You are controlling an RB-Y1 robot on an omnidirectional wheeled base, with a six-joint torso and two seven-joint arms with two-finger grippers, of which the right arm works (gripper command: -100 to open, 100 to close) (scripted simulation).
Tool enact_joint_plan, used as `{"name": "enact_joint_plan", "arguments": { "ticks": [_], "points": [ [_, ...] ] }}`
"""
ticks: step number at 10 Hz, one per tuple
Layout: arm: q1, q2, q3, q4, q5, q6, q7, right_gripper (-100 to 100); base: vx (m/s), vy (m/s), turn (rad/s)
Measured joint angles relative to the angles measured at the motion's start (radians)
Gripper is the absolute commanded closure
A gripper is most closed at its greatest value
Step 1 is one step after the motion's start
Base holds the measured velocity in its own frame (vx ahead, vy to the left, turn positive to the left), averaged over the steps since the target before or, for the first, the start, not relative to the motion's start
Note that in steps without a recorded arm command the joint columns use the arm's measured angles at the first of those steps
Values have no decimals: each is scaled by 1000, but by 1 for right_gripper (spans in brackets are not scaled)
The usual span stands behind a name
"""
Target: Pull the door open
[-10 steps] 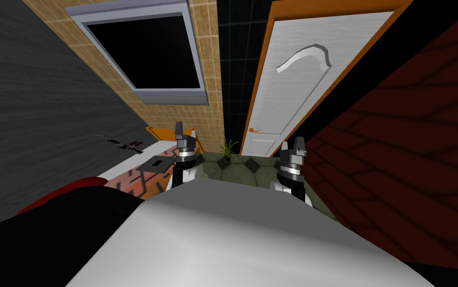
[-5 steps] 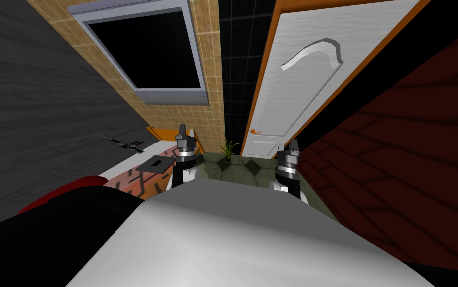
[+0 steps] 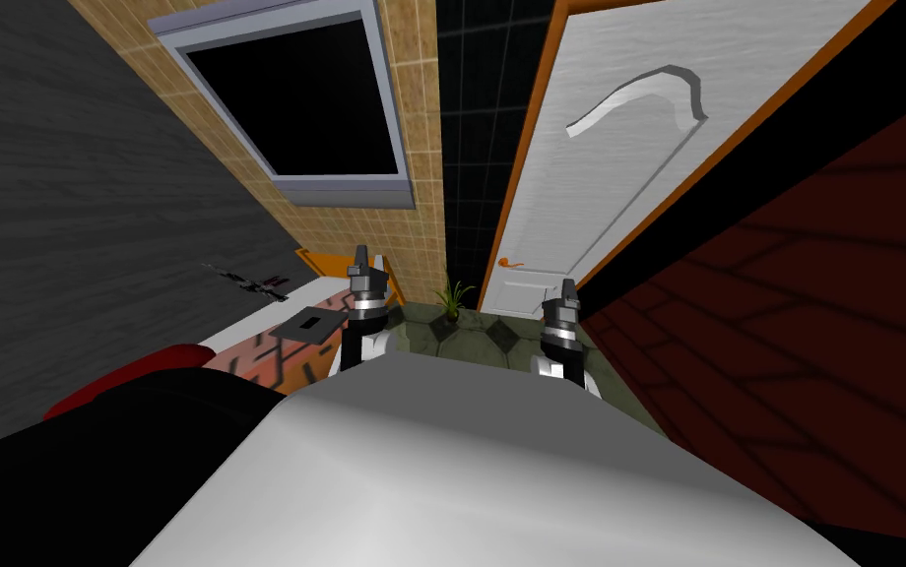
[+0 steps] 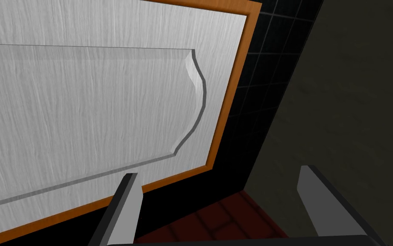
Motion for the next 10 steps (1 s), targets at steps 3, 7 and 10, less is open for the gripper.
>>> {"name": "enact_joint_plan", "arguments": {
  "ticks": [3,7,10],
  "points": [
    [-24,-10,-11,61,-7,3,2,-100,65,-31,49],
    [-65,-25,-32,153,-18,-2,3,-100,63,-33,70],
    [-93,-32,-45,231,-25,-15,6,-100,67,-32,63]
  ]
}}
